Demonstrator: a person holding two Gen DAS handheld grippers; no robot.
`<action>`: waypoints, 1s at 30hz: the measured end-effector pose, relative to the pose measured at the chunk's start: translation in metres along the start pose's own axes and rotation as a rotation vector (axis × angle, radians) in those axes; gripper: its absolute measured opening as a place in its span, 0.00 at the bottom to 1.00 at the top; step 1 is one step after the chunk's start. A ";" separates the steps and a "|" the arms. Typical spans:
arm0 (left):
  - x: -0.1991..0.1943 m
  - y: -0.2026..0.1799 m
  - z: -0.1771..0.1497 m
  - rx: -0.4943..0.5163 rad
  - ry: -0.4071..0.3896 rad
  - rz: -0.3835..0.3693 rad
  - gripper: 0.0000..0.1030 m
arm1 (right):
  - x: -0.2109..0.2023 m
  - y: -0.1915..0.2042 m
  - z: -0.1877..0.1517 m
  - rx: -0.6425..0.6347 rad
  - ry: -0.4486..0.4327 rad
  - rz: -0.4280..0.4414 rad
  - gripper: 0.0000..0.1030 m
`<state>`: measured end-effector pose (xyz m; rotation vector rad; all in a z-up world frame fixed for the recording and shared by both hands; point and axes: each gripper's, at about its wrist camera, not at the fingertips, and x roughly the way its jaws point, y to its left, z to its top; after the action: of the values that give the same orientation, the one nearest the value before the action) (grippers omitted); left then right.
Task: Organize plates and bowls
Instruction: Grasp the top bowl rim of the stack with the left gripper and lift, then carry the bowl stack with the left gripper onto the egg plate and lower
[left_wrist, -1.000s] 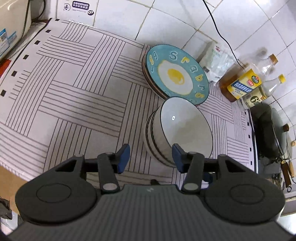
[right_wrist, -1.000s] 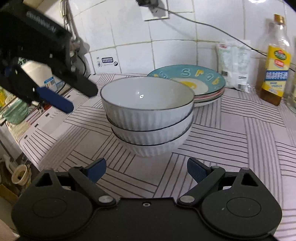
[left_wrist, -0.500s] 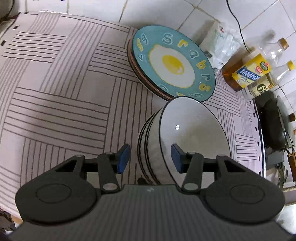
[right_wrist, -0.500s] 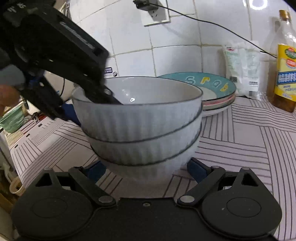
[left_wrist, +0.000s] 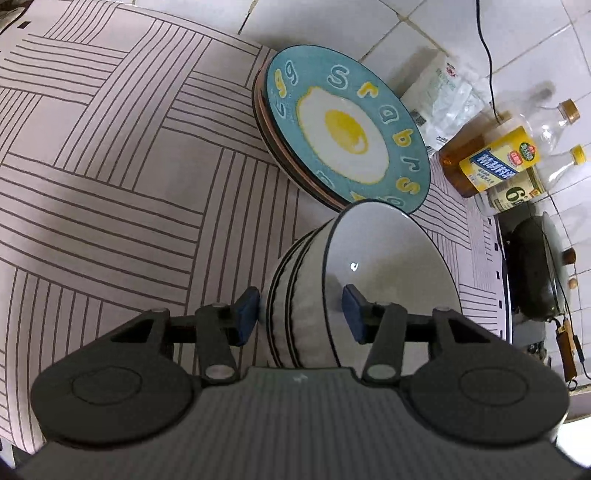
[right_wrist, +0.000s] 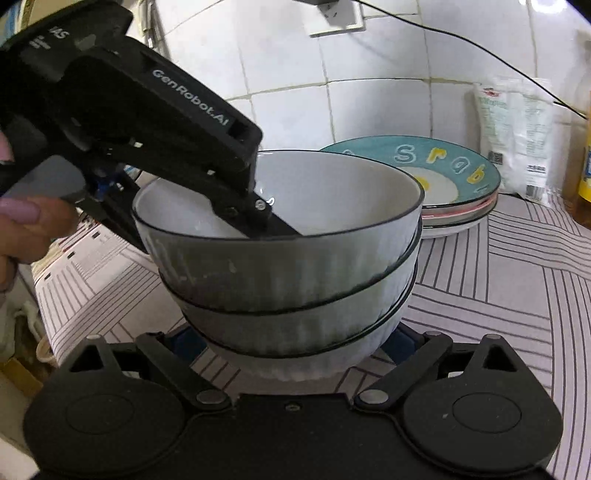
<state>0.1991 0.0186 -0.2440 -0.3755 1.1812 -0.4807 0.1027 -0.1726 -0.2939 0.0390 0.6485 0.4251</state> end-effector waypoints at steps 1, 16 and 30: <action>0.000 -0.002 -0.001 0.014 -0.002 0.002 0.46 | 0.000 -0.002 0.001 -0.010 0.006 0.011 0.95; -0.015 -0.015 -0.006 0.082 -0.016 0.019 0.47 | -0.010 0.000 -0.003 -0.041 -0.012 0.032 0.94; -0.032 -0.064 0.049 0.081 -0.154 0.011 0.47 | -0.018 -0.040 0.065 -0.110 -0.097 0.042 0.94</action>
<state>0.2250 -0.0166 -0.1694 -0.3300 1.0114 -0.4799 0.1436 -0.2102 -0.2378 -0.0314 0.5284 0.4954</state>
